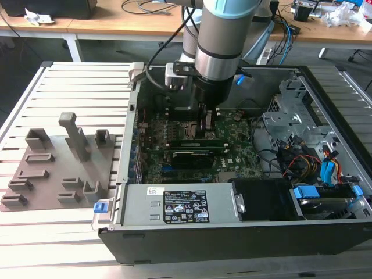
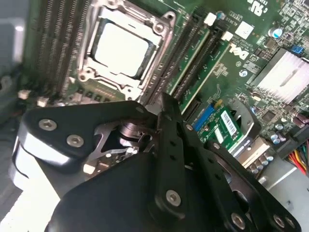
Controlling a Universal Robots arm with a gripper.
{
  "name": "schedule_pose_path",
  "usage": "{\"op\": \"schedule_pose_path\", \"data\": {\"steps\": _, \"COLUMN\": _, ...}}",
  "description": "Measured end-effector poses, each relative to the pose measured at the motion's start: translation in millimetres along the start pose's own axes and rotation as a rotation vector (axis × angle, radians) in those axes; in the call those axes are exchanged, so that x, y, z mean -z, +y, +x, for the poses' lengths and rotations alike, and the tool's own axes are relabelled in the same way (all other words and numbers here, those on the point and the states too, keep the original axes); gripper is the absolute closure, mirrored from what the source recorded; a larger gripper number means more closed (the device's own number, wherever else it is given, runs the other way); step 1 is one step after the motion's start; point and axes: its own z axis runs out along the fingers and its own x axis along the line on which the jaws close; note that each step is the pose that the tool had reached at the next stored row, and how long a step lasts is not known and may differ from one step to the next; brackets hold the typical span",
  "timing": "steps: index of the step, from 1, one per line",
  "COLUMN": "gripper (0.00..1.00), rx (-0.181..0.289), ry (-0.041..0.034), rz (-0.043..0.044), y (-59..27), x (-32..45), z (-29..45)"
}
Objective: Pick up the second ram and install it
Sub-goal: 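Insert the second ram into the second slot, then press down the second ram until it locks into place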
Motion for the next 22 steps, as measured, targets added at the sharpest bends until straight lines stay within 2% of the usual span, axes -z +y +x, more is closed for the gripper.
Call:
{"op": "schedule_pose_path", "data": {"steps": 1, "gripper": 0.90, "rx": 0.000, "ry": 0.0016, "rz": 0.0002, "y": 0.3, "x": 6.1, "z": -1.6}}
{"op": "schedule_pose_path", "data": {"steps": 3, "gripper": 0.90, "rx": 0.000, "ry": 0.0052, "rz": 0.0005, "y": 0.6, "x": 12.4, "z": -1.8}}
{"op": "schedule_pose_path", "data": {"steps": 6, "gripper": 0.90, "rx": 0.000, "ry": 0.0078, "rz": 0.0006, "y": 0.9, "x": 18.1, "z": -1.9}}
{"op": "schedule_pose_path", "data": {"steps": 15, "gripper": 0.90, "rx": 0.000, "ry": 0.0079, "rz": 0.0006, "y": -0.4, "x": 19.4, "z": -1.9}}
{"op": "schedule_pose_path", "data": {"steps": 16, "gripper": 0.90, "rx": 0.000, "ry": 0.0080, "rz": 0.0003, "y": -2.7, "x": 19.4, "z": -2.0}}
{"op": "schedule_pose_path", "data": {"steps": 18, "gripper": 0.90, "rx": 0.000, "ry": 0.0084, "rz": -0.0082, "y": -28.5, "x": 19.0, "z": -2.8}}
{"op": "schedule_pose_path", "data": {"steps": 19, "gripper": 0.90, "rx": -0.001, "ry": 0.0085, "rz": -0.0116, "y": -36.0, "x": 18.6, "z": -2.9}}
{"op": "schedule_pose_path", "data": {"steps": 22, "gripper": 0.90, "rx": -0.001, "ry": 0.0088, "rz": -0.0156, "y": -45.6, "x": 15.1, "z": -1.8}}
